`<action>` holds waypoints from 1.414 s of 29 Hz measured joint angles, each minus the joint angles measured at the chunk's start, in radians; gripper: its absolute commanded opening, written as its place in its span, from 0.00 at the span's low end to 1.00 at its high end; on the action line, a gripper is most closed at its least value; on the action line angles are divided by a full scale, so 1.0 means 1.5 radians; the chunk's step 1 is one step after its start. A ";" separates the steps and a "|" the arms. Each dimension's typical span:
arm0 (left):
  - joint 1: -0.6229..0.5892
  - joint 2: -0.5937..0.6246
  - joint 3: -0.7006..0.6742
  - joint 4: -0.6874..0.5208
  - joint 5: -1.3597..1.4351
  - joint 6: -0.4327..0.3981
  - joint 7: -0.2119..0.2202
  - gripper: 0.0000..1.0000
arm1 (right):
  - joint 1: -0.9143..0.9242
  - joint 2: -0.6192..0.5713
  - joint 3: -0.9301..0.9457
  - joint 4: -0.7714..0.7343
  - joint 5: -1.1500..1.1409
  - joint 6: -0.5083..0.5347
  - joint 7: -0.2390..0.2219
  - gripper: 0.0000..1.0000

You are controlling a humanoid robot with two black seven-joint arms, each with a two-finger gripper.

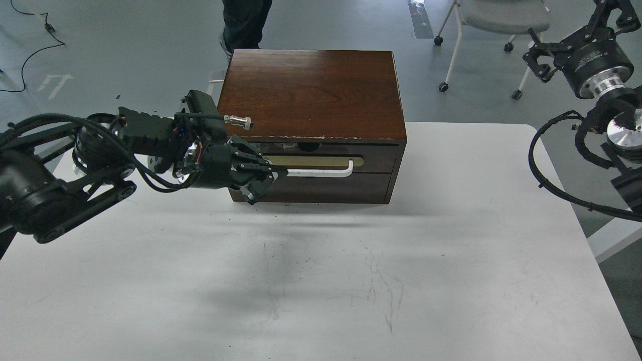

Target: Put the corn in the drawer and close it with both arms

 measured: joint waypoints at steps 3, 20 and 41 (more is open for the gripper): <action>-0.007 0.018 -0.021 0.001 -0.141 -0.002 0.000 0.00 | 0.000 0.000 0.000 0.001 0.000 0.002 0.000 1.00; -0.011 0.036 -0.180 0.339 -1.052 -0.018 0.001 0.91 | 0.003 0.002 0.013 0.002 0.000 0.008 0.000 1.00; 0.031 -0.091 -0.180 0.670 -1.434 -0.046 0.148 0.93 | -0.051 0.079 0.102 0.000 0.177 0.011 0.014 1.00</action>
